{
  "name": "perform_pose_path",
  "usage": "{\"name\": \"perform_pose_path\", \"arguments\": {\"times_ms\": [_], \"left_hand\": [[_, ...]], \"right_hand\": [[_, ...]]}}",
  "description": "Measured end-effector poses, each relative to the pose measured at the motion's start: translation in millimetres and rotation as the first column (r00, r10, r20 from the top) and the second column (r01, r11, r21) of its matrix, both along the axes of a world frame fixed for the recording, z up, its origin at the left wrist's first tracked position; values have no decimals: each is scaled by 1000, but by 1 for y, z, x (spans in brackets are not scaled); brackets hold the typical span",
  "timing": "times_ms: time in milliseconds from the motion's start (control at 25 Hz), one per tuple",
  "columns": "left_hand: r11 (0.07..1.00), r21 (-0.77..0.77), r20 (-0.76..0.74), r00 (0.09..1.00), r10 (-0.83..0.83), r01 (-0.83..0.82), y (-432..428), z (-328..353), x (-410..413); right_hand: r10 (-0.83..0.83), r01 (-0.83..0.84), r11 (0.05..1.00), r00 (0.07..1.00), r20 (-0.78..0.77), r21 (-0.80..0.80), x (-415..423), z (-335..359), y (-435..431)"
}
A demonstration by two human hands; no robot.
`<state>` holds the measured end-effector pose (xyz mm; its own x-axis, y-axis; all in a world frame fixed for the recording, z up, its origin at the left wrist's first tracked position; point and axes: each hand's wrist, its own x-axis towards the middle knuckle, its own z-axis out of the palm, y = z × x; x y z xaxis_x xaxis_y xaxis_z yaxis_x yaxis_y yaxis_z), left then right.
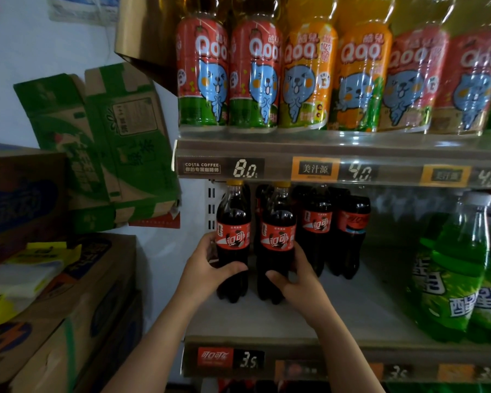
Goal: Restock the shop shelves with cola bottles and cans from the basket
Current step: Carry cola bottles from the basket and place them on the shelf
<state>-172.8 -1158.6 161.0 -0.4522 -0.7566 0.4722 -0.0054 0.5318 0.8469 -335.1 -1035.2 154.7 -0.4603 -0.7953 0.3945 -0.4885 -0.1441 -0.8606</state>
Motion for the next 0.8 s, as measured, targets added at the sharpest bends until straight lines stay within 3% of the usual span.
{"name": "perform_pose_path", "arguments": {"times_ms": [800], "left_hand": [[1000, 4, -14, 1000, -1, 1, 3, -2, 1]], "right_hand": [[-17, 17, 1000, 1000, 6, 1, 4, -2, 4]]}}
